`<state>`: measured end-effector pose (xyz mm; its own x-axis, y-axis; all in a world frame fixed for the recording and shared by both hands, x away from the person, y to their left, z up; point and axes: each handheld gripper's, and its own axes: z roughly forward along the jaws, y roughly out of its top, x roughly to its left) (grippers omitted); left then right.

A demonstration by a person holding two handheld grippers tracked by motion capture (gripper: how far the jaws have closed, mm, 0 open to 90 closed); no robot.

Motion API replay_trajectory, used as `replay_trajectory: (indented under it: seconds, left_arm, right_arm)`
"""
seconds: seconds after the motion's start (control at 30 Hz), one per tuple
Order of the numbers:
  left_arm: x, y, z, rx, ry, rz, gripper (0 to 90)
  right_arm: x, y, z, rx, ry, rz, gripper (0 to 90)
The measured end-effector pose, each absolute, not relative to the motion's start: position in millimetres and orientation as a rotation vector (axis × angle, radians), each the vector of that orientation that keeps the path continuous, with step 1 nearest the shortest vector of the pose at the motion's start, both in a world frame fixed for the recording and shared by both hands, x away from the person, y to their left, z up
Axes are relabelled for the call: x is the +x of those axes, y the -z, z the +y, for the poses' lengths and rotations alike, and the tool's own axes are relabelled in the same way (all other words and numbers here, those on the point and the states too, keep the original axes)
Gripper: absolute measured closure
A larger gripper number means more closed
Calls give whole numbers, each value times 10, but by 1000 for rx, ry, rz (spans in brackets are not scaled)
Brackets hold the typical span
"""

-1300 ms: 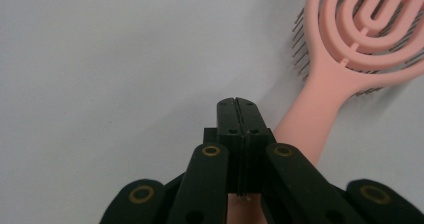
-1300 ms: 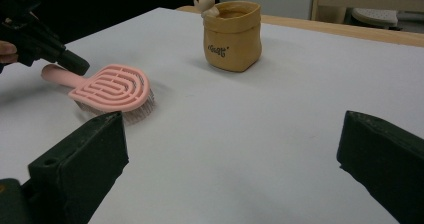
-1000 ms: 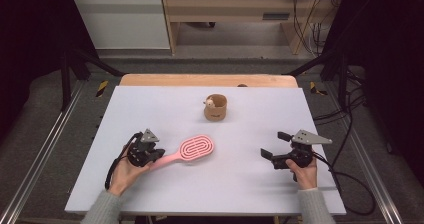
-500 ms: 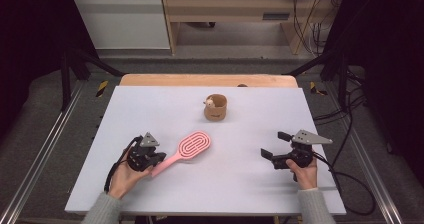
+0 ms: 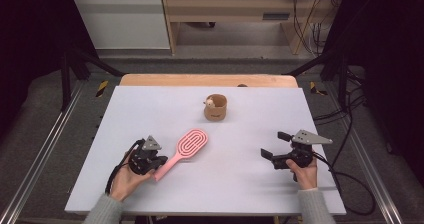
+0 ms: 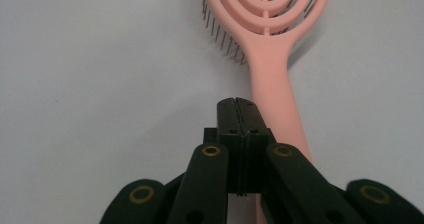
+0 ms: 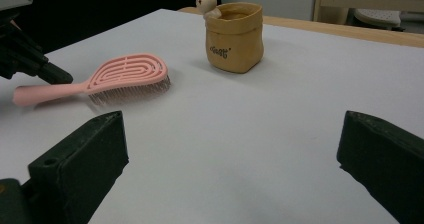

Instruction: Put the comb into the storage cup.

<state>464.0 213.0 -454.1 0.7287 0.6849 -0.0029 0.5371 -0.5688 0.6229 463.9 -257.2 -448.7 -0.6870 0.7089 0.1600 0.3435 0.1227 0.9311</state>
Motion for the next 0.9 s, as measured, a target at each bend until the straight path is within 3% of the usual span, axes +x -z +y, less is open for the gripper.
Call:
replay_trajectory:
  seconds: [0.23, 0.43, 0.7, 0.9]
  left_arm:
    - [4645, 4510, 2174, 2301, -357, 934, 895]
    - [4640, 4384, 2294, 2221, -396, 953, 820]
    - [4618, 4232, 2403, 2134, -440, 970, 610]
    - [4604, 4174, 2415, 2101, -467, 975, 401]
  right_arm:
    - [4639, 4487, -2573, 1027, -1584, 2084, 4]
    - [4640, 4487, -2572, 1029, -1583, 2085, 4]
    - [4639, 4487, -2571, 1029, -1585, 2085, 4]
    - [4640, 4487, -2572, 1028, -1585, 2085, 4]
